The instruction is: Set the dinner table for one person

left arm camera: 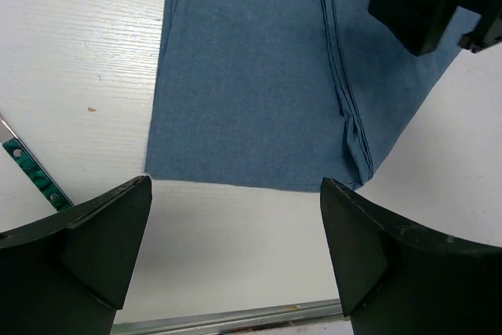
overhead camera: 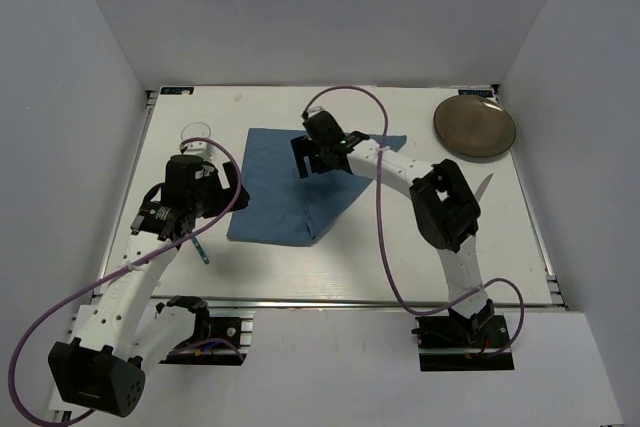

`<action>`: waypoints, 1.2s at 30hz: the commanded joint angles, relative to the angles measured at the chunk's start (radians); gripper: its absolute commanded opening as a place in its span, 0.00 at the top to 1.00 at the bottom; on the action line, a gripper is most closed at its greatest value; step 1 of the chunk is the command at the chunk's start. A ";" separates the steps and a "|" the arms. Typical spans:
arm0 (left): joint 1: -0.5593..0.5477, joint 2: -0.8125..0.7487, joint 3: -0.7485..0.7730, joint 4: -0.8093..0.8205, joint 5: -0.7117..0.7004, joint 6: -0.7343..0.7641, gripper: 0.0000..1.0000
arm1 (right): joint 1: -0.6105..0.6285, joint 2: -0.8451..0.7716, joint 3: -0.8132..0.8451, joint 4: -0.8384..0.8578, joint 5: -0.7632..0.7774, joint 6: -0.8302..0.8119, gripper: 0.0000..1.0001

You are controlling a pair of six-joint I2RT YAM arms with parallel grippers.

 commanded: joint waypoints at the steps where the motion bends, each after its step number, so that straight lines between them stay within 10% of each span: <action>1: -0.003 -0.018 0.002 0.018 0.005 0.008 0.02 | 0.099 0.084 0.134 -0.109 0.176 0.004 0.12; 8: -0.003 -0.021 0.002 0.018 0.010 0.011 0.02 | 0.144 0.232 0.312 -0.182 0.303 0.041 0.33; 22: -0.003 -0.038 0.000 0.021 0.016 0.011 0.02 | 0.141 0.332 0.449 -0.193 0.316 0.040 0.43; 28: -0.003 -0.040 0.000 0.020 0.018 0.014 0.02 | 0.139 0.349 0.455 -0.186 0.304 0.040 0.64; 32: -0.003 -0.041 0.000 0.024 0.021 0.012 0.02 | 0.146 0.337 0.455 -0.181 0.301 0.044 0.98; 36: -0.003 -0.035 0.000 0.023 0.024 0.015 0.02 | 0.150 0.281 0.457 -0.166 0.299 0.040 1.00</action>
